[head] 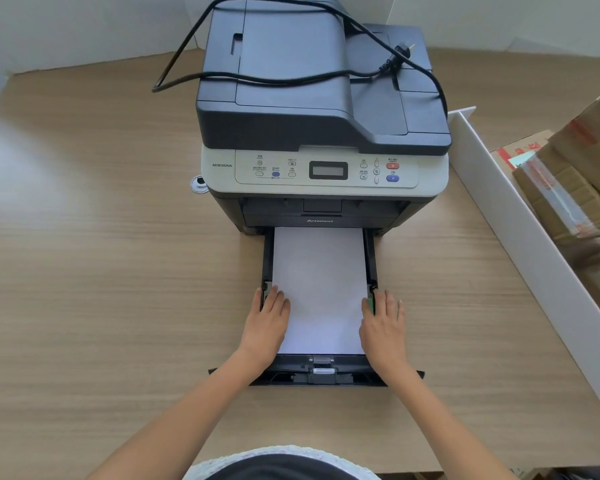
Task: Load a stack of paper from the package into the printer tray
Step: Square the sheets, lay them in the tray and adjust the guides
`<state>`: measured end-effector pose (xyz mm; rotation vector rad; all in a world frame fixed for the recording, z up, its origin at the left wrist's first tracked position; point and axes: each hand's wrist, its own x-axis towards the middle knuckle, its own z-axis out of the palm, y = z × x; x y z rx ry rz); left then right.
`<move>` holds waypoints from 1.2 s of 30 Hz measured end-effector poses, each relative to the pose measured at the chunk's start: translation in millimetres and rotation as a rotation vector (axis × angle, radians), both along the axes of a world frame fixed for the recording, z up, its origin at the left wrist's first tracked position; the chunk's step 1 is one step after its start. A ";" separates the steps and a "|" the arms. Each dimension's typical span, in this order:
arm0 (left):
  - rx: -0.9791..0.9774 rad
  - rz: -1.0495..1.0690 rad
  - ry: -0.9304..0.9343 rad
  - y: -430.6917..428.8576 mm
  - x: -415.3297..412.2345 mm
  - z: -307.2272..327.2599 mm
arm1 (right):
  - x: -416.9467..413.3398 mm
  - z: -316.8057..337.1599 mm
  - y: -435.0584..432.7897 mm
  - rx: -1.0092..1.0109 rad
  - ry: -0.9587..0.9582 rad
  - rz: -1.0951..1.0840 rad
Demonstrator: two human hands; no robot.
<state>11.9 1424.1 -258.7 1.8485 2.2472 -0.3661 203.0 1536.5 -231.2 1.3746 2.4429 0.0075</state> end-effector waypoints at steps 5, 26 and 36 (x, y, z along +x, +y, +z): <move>0.088 0.086 -0.007 5.1 -11.0 7.7 | -11.6 -3.8 25.3 -0.063 0.014 -0.063; 0.024 0.460 -0.258 5.0 -27.1 12.2 | -9.3 -4.5 34.7 -0.110 0.078 -0.204; -0.074 0.528 -0.307 13.4 -17.5 19.3 | 12.0 -10.7 19.5 -0.167 0.180 -0.191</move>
